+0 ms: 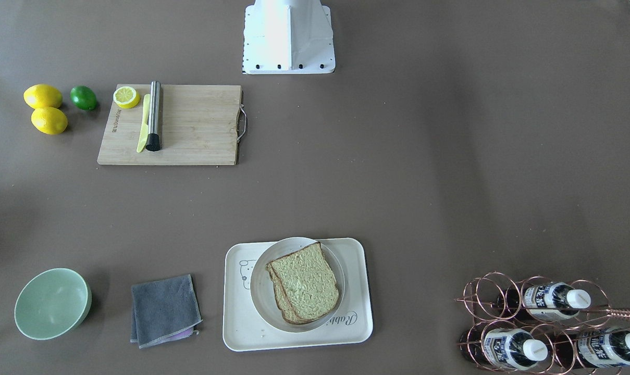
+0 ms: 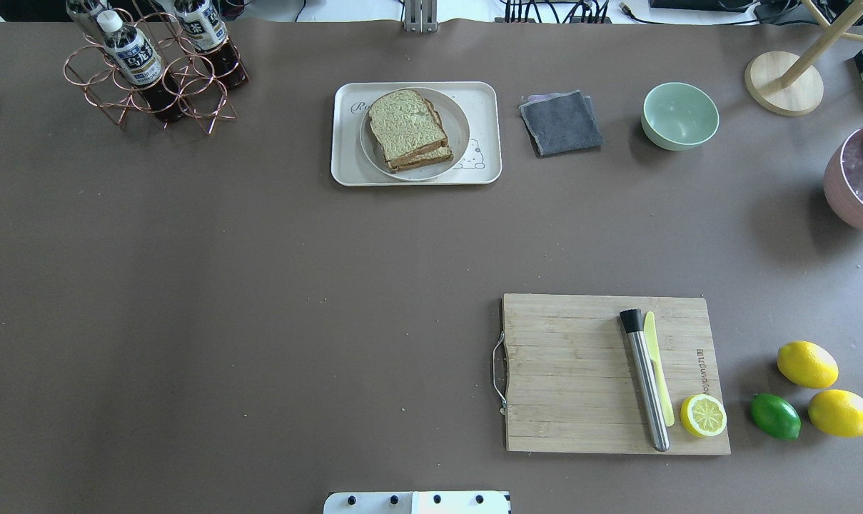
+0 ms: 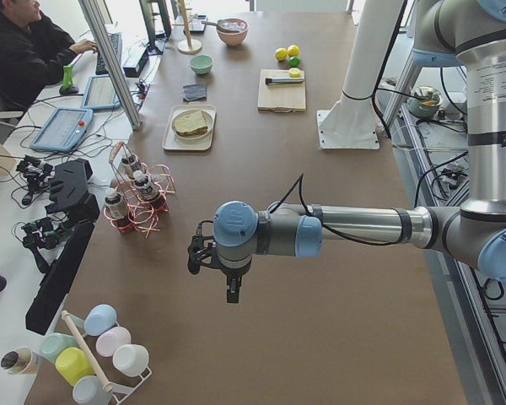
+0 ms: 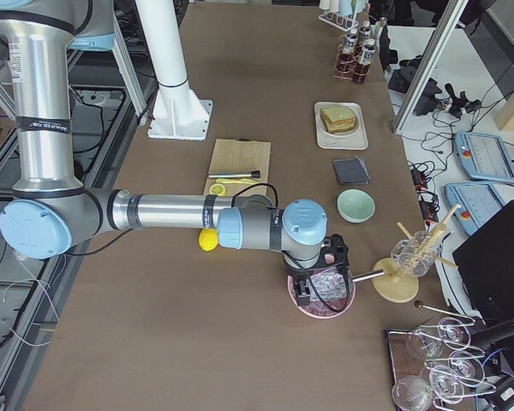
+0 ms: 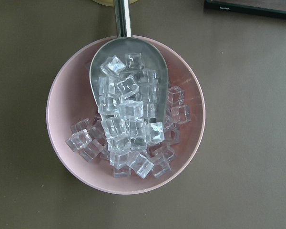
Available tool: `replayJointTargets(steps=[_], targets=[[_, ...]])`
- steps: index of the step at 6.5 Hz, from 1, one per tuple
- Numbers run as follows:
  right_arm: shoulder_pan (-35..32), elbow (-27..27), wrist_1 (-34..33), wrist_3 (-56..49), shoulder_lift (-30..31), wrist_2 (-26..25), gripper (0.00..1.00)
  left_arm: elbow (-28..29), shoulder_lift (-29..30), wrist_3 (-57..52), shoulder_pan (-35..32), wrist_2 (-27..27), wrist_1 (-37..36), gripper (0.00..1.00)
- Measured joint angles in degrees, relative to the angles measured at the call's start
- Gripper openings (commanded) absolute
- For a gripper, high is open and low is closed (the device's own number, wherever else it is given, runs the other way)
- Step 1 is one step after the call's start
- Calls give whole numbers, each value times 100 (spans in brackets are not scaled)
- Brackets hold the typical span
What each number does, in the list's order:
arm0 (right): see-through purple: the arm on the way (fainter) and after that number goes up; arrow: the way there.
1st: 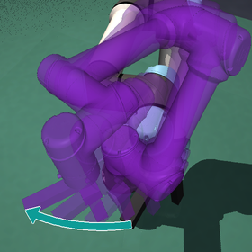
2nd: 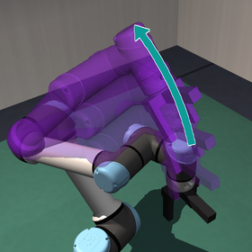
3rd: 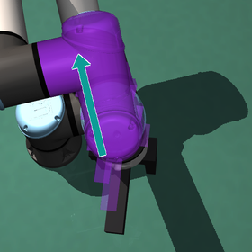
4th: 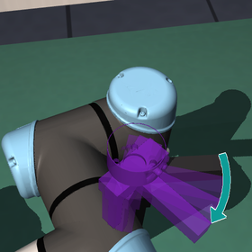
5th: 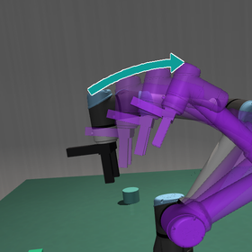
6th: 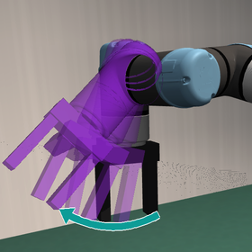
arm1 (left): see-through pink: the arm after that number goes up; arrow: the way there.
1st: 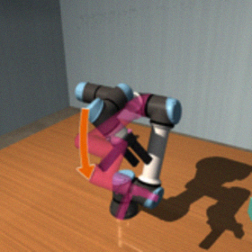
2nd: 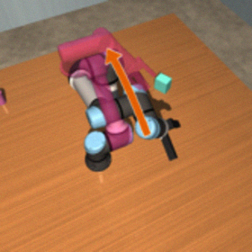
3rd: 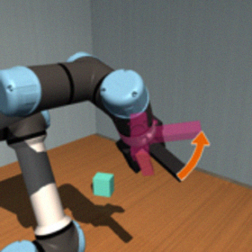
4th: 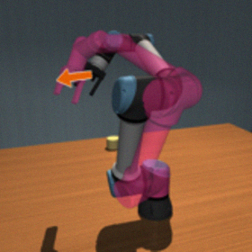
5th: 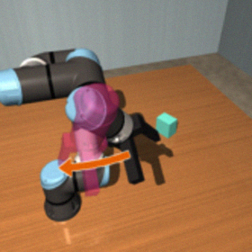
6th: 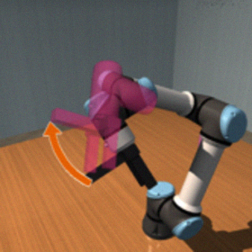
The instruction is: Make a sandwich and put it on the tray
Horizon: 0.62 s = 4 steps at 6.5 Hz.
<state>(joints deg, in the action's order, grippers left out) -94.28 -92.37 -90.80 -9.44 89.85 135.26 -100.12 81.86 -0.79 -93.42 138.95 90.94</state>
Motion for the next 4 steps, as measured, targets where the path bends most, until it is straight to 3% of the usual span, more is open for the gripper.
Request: replayJointTargets(steps=[4], targets=[[-3,-9,7,150,-35,-18,100,-54,60,8,-11,-8,-6,97]])
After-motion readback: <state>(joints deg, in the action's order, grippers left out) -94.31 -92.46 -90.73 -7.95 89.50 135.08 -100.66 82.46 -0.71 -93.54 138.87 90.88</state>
